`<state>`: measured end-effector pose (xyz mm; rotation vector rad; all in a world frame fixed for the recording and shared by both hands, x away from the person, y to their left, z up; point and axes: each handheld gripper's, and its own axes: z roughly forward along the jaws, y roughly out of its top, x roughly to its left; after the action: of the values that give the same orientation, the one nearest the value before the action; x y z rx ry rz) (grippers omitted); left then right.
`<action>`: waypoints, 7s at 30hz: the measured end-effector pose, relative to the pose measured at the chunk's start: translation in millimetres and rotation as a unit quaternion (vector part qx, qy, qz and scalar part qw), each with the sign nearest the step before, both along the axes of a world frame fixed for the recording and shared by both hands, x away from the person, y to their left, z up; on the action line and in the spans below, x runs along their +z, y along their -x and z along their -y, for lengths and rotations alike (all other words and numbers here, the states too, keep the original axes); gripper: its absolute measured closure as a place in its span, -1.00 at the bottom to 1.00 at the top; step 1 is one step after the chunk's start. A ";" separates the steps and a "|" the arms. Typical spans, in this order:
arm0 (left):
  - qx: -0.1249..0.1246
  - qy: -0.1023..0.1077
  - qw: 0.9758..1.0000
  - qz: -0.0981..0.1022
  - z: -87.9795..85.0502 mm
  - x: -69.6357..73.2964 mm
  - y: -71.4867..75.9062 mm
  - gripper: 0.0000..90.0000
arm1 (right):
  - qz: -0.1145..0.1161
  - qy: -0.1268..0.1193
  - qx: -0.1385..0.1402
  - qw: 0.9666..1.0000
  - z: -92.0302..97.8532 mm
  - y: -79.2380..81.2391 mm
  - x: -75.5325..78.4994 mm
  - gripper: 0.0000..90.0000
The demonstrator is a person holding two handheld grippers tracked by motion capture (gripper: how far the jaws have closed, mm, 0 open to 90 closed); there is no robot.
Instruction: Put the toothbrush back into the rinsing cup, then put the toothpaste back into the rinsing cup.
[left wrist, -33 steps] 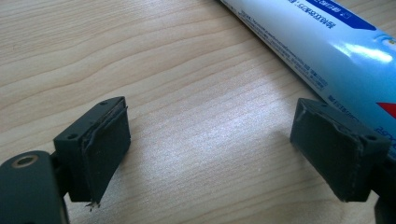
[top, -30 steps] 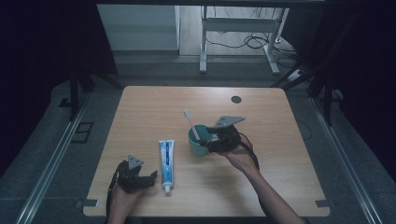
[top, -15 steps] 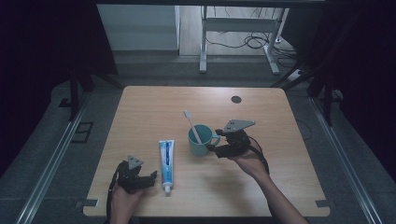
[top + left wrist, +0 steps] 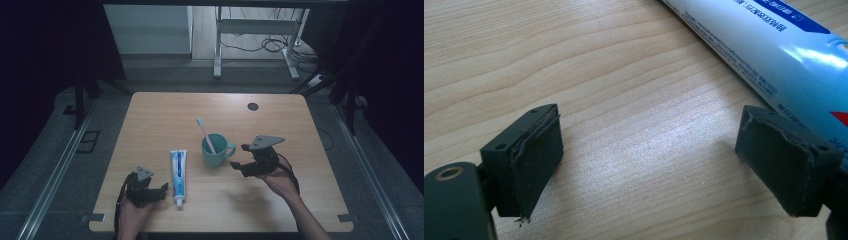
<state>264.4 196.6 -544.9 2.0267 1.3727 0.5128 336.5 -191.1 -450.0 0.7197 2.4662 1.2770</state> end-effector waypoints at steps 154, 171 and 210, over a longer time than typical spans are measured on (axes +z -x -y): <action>-0.117 0.010 0.993 -0.031 36.4 39.0 14.1 0.92 | -0.052 0.052 -0.109 0.991 103.6 55.7 -91.8 -0.69; -0.129 -0.039 0.989 -0.054 17.1 33.5 6.2 0.91 | -0.052 0.052 -0.109 0.991 103.6 55.7 -91.8 -0.69; -0.194 -0.170 0.944 -0.206 41.3 71.9 -58.3 0.28 | -0.053 0.053 -0.109 0.991 103.7 55.7 -91.6 -0.69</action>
<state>322.7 155.3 -472.9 2.7263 1.1088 0.1563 280.7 -294.8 -541.6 1.0212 2.4333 1.0460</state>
